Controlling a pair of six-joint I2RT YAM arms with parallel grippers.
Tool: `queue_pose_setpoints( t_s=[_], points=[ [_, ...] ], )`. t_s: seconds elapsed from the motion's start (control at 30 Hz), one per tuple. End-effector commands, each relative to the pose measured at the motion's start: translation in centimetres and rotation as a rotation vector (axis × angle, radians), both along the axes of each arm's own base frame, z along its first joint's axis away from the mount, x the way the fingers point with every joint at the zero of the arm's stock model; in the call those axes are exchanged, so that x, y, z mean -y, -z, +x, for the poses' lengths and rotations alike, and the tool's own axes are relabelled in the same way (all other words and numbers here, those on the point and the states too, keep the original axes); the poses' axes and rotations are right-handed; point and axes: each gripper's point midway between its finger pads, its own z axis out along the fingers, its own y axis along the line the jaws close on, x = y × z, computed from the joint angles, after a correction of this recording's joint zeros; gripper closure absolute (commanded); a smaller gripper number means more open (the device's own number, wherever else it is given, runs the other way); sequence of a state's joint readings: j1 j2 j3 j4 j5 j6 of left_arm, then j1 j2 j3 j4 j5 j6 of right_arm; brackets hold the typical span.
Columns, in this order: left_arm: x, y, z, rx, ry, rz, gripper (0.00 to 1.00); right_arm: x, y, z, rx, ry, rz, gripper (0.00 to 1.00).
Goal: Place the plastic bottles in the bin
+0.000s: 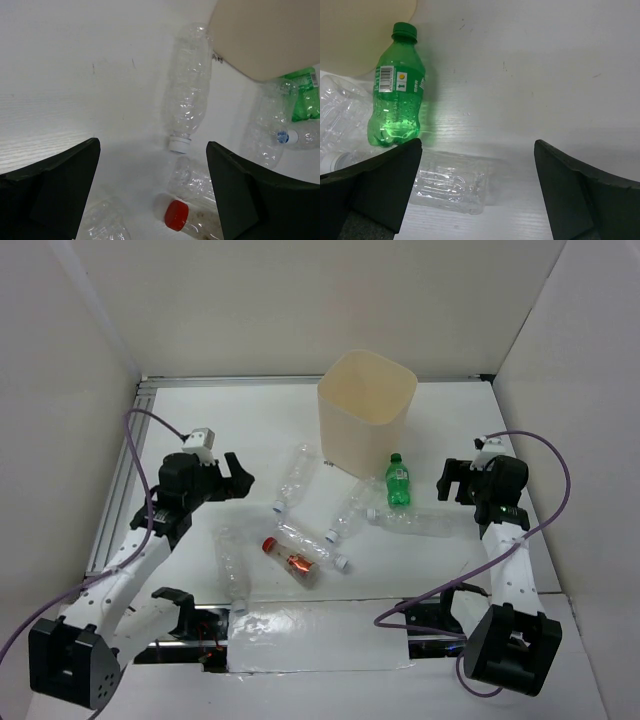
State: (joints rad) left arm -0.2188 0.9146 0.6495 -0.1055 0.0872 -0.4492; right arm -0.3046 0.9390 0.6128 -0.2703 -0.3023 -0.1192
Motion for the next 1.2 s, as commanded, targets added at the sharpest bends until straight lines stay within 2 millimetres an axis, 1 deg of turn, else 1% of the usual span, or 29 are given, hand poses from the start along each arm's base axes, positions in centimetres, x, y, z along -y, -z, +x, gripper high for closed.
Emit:
queue_pose_setpoints(
  t_s=[0.0,0.03,0.07,0.13,0.17,0.2,0.23,0.3,0.33,0.37,0.4,0.43,0.47,0.5,0.53,0.57,0.6,0.63,0.67,0.7,0.73,0.8,0.83,0.87,0.97,1.0,1.07,1.13,1.17],
  points=[
    [2.8,-1.0,0.0,-0.010,0.108,-0.039,0.00,0.5,-2.0,1.2,0.080,0.017,-0.012,0.00],
    [3.3,-1.4,0.2,-0.007,0.122,-0.040,0.00,0.5,-2.0,1.2,0.080,0.017,-0.012,0.00],
    [3.7,-0.5,0.3,-0.036,0.140,-0.023,0.00,0.7,-2.0,1.1,0.080,0.026,-0.012,0.00],
    [5.2,-0.5,0.3,-0.044,0.177,0.002,0.00,1.0,-2.0,1.1,0.079,0.021,-0.039,0.00],
    [5.6,-0.2,0.3,-0.054,0.191,0.022,0.00,0.8,-2.0,1.1,0.082,-0.001,-0.048,0.00],
    [6.7,0.7,0.3,-0.080,0.209,0.044,0.00,0.7,-1.7,0.9,0.067,-0.029,-0.064,0.00],
    [7.2,0.3,0.6,-0.074,0.223,0.060,0.00,0.4,-1.5,0.7,0.063,-0.054,-0.069,0.00],
    [8.2,0.9,0.7,-0.093,0.248,0.083,0.00,-0.4,-1.4,0.3,0.048,-0.123,-0.081,0.00],
    [8.6,1.1,0.8,-0.095,0.245,0.103,0.03,-1.3,-1.3,0.1,0.052,-0.202,-0.086,0.06],
    [9.0,1.4,1.4,-0.102,0.247,0.123,0.05,-1.8,-1.0,-0.2,0.040,-0.227,-0.075,0.19],
    [9.2,1.7,1.5,-0.115,0.245,0.136,0.11,-2.0,-1.5,-0.1,0.054,-0.242,-0.069,0.55],
    [9.1,2.1,1.9,-0.121,0.229,0.176,0.21,-2.2,-1.5,-0.1,0.048,-0.257,-0.065,0.69],
    [9.1,2.5,2.7,-0.136,0.208,0.197,0.55,-2.2,-1.5,-0.1,0.048,-0.257,-0.065,0.79],
    [9.3,2.8,2.9,-0.140,0.210,0.224,0.63,-2.2,-1.5,-0.1,0.048,-0.257,-0.065,0.81],
    [9.2,2.9,3.3,-0.137,0.186,0.249,0.63,-2.2,-1.5,-0.1,0.048,-0.257,-0.065,0.67],
    [9.1,3.1,3.7,-0.137,0.183,0.267,0.59,-2.4,-1.5,-0.1,0.050,-0.264,-0.060,0.51],
    [9.4,3.8,3.9,-0.147,0.193,0.293,0.32,-2.6,-1.3,-0.1,0.044,-0.274,-0.049,0.34],
    [9.4,4.3,4.2,-0.153,0.184,0.303,0.14,-2.5,-1.3,0.0,0.045,-0.279,-0.056,0.25],
    [9.8,4.5,4.5,-0.146,0.191,0.316,0.00,-2.8,-1.1,0.0,0.041,-0.297,-0.050,0.19],
    [9.9,4.7,4.8,-0.150,0.196,0.327,0.00,-3.0,-1.1,0.0,0.044,-0.306,-0.044,0.17],
    [10.1,6.2,5.0,-0.176,0.199,0.340,0.00,-3.0,-1.0,-0.2,0.035,-0.306,-0.040,0.17],
    [10.8,6.5,5.9,-0.170,0.201,0.360,0.00,-3.2,-0.7,-0.2,0.029,-0.315,-0.029,0.15],
    [11.0,7.1,6.0,-0.179,0.199,0.377,0.00,-3.3,-0.8,-0.2,0.034,-0.328,-0.030,0.15],
    [11.1,8.1,6.8,-0.185,0.181,0.416,0.00,-3.4,-0.4,-0.3,0.017,-0.328,-0.022,0.15],
    [10.8,9.8,8.0,-0.212,0.145,0.464,0.00,-3.7,-0.5,-0.3,0.026,-0.350,-0.017,0.15],
    [11.2,10.7,8.6,-0.219,0.152,0.476,0.00,-3.9,-0.6,-0.3,0.030,-0.360,-0.010,0.15],
    [11.6,11.3,9.3,-0.224,0.159,0.488,0.01,-4.1,-0.6,-0.3,0.035,-0.374,-0.011,0.14],
    [11.9,11.8,9.6,-0.237,0.161,0.496,0.15,-4.2,-0.7,-0.3,0.041,-0.388,-0.013,0.14],
    [11.8,11.4,10.0,-0.225,0.156,0.504,0.25,-4.2,-0.5,-0.3,0.033,-0.388,-0.009,0.14]
  ],
)
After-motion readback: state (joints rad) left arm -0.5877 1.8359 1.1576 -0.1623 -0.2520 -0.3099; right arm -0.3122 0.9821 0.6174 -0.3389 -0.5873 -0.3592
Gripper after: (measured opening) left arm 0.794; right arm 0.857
